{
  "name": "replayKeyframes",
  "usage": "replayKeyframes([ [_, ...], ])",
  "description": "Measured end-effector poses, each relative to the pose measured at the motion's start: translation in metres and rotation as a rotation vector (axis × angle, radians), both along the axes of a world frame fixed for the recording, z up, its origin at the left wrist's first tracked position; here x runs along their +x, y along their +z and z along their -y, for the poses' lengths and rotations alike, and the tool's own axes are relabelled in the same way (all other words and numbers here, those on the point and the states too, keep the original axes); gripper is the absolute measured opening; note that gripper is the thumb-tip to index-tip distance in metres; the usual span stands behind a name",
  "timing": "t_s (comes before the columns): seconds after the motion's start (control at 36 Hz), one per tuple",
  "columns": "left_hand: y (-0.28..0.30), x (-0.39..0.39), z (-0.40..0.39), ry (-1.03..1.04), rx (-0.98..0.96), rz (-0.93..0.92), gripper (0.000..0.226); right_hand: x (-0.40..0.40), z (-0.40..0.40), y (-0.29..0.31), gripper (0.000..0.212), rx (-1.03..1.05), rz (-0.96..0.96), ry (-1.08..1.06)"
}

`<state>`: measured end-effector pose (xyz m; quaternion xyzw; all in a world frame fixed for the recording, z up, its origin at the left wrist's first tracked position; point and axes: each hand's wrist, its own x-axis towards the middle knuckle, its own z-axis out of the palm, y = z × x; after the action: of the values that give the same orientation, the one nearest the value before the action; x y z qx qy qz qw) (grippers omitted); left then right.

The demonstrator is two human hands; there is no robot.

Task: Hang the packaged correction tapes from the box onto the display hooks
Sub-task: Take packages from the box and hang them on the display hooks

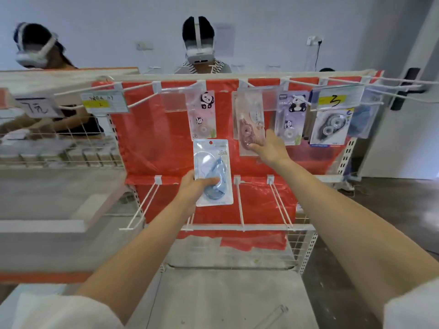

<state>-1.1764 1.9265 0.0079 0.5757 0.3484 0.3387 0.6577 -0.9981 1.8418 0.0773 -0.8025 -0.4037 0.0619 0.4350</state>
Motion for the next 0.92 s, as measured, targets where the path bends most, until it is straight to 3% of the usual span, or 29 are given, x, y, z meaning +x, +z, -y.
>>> replayKeyframes([
  [0.14,0.004,-0.001,-0.004,0.057,0.013,0.008,0.048,0.009,-0.017,0.004,0.037,-0.021,0.016,0.007],
  [0.36,0.005,0.0,-0.001,0.113,0.031,0.007,0.027,0.028,-0.039,0.009,0.036,-0.027,0.104,-0.032],
  [0.56,0.005,0.006,0.009,0.096,0.017,0.02,0.027,0.035,-0.031,-0.005,0.034,-0.222,0.239,-0.036],
  [0.78,0.004,0.034,0.026,0.013,0.001,-0.031,0.04,0.04,0.009,-0.026,0.029,-0.393,0.427,0.177],
  [0.92,0.002,0.062,0.037,-0.092,-0.034,-0.03,0.038,0.029,0.048,-0.029,0.031,-0.468,0.338,0.246],
])
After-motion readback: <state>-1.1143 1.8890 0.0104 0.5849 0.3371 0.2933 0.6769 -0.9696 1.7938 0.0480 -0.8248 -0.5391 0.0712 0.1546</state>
